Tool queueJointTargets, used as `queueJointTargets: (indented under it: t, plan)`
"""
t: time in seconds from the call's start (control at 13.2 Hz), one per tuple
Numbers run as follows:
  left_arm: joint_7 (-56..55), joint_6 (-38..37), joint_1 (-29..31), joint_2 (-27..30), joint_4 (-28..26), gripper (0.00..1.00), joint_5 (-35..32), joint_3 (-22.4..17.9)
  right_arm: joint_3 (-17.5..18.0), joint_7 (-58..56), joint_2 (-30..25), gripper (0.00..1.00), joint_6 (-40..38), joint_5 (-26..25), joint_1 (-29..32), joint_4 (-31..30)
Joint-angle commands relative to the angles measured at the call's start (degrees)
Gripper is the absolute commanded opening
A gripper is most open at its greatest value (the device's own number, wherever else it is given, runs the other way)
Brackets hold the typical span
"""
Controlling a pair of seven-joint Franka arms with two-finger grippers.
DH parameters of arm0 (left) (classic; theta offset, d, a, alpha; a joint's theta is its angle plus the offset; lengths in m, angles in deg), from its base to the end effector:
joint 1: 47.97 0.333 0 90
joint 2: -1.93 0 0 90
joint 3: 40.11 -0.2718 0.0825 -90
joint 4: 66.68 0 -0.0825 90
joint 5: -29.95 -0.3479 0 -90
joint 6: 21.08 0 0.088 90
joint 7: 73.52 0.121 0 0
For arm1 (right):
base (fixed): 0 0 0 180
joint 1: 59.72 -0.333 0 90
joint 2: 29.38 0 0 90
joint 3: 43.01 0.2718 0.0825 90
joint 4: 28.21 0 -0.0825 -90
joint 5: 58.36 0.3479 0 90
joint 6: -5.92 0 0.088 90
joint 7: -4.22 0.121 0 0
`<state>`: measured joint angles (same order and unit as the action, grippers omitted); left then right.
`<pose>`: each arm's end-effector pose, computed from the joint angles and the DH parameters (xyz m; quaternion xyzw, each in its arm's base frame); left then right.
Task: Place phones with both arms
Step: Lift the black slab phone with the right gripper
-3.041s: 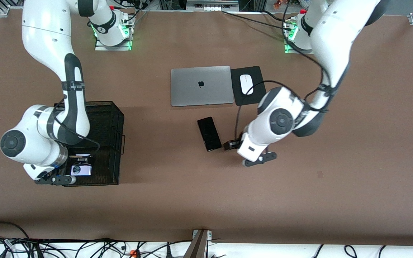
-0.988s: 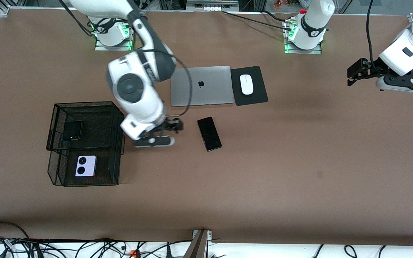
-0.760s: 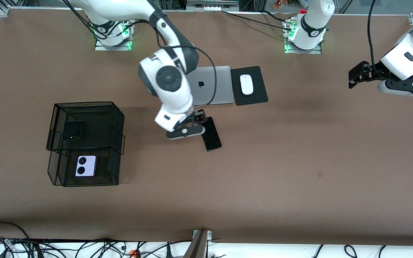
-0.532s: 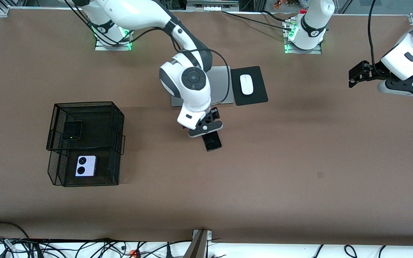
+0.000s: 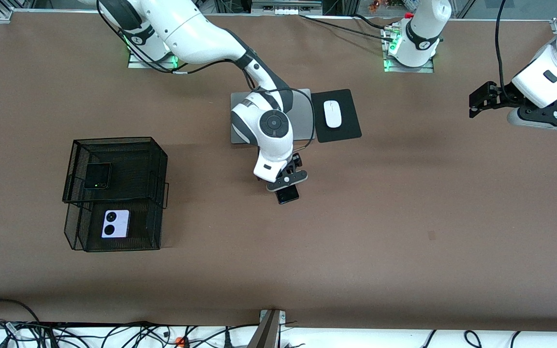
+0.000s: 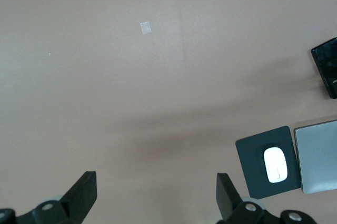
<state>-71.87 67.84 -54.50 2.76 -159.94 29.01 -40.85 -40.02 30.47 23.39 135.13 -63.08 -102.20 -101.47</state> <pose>0.5077 -0.0494 0.5475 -0.9974 0.0649 0.0303 0.0092 0.4923 0.4848 0.1785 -0.9830 -0.1809 -0.0302 0.0068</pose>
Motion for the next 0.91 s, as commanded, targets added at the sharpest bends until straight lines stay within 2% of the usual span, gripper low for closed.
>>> queueJointTargets:
  t: [0.0,0.76,0.84]
  plan:
    - [-0.07,-1.47,0.03,-0.75,1.76,1.00,0.77,0.04,0.26,0.82,1.36,1.00,0.43,-1.08,-0.15,1.71]
    - [-0.16,-1.47,-0.59,-0.75,1.76,1.00,0.77,0.13,0.26,4.24,3.74,1.00,3.07,-1.78,-0.15,1.28]
    - [-0.16,-1.47,-0.59,-0.75,1.76,1.00,0.77,0.13,0.17,5.38,4.00,0.88,3.07,-1.87,-0.15,1.28]
